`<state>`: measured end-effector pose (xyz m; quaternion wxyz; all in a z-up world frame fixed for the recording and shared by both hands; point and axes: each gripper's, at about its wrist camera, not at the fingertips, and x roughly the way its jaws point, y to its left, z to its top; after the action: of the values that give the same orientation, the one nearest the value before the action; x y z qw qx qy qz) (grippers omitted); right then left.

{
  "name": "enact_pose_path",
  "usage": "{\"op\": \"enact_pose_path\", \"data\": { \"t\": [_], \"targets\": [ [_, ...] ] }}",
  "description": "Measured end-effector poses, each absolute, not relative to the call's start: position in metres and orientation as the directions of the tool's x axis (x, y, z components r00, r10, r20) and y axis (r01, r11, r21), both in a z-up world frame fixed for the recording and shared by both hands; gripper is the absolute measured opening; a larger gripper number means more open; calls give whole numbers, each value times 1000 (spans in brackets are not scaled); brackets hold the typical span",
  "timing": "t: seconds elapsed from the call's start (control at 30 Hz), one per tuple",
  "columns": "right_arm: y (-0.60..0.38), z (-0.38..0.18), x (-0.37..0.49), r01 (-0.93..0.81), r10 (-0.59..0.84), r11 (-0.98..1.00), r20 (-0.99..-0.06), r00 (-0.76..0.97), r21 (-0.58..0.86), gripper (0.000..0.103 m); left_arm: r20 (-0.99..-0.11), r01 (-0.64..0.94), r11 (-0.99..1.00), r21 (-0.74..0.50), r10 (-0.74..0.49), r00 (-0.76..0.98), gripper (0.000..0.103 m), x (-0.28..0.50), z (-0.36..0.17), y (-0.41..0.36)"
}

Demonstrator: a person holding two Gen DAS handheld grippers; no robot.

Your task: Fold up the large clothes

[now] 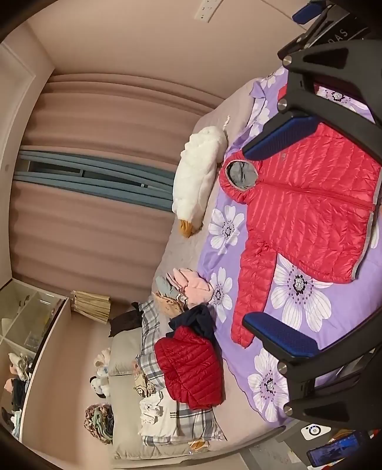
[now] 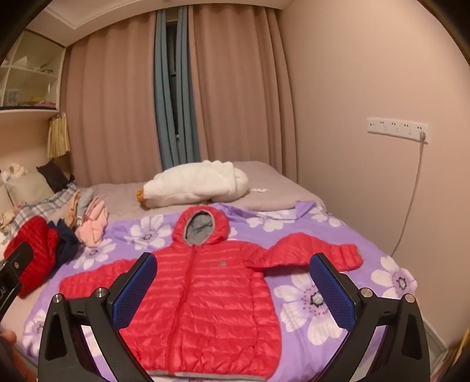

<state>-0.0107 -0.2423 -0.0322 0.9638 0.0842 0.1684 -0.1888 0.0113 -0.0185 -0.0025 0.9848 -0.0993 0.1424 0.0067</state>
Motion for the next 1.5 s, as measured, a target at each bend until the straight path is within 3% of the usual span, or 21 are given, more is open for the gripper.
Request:
{"op": "enact_pose_path", "data": {
  "t": [0.53,0.77,1.5],
  "targets": [
    [-240,-39,-14,373,-319,922,-349,881,101,103,-286,-47,978,-204,-14,958,103,5,-1,-11],
    [-245,-41,-13,387,-326,915,-358,875,114,103,-242,-71,984,-164,29,970,103,-2,0,-12],
    [-238,-41,-10,420,-370,903,-341,864,83,103,-248,-80,969,-236,19,968,103,6,-8,9]
  ]
}}
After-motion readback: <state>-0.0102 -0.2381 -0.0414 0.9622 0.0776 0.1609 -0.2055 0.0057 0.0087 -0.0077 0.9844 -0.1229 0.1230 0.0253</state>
